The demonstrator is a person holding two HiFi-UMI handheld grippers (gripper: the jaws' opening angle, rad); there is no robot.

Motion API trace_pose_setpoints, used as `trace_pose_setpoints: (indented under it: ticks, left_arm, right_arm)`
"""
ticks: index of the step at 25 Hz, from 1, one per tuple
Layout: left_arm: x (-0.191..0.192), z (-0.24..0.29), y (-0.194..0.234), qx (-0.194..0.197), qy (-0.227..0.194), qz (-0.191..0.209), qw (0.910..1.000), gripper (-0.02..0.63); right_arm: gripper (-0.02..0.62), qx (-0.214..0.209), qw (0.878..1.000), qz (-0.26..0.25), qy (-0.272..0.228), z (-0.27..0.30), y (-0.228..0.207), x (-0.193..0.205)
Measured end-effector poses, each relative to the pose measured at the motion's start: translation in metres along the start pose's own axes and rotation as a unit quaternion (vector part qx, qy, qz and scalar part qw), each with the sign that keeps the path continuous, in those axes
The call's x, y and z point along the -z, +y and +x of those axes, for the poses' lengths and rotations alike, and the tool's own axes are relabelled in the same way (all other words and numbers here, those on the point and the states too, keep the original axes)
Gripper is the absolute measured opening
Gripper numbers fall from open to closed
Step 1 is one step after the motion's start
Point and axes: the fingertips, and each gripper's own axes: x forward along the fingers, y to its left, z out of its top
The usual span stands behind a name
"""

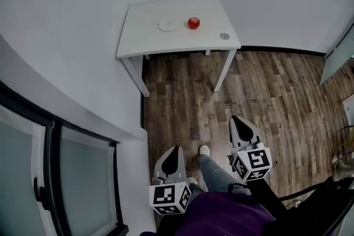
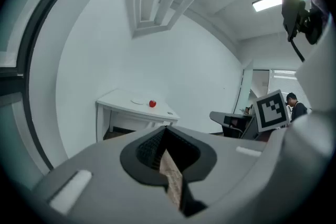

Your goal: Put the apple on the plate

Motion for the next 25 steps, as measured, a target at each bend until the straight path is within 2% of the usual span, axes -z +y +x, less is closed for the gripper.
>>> trace_pose_setpoints:
  ticks: [8, 13, 25]
  left_arm:
    - [-0.028, 0.073, 0.005, -0.007, -0.005, -0.005, 0.9999, 0.005]
    - [-0.046, 0.113, 0.002, -0.01, -0.015, -0.026, 0.9995, 0.005]
    - [-0.059, 0.172, -0.005, -0.031, -0.016, -0.022, 0.9991, 0.005]
  right_arm:
    - [0.012, -0.021, 1.0, 0.01, -0.006, 0.063, -0.04, -0.017]
    - [0.012, -0.037, 0.999, 0.01, -0.004, 0.097, -0.062, -0.027]
    - [0.012, -0.074, 0.997, 0.006, 0.002, 0.145, -0.098, -0.035]
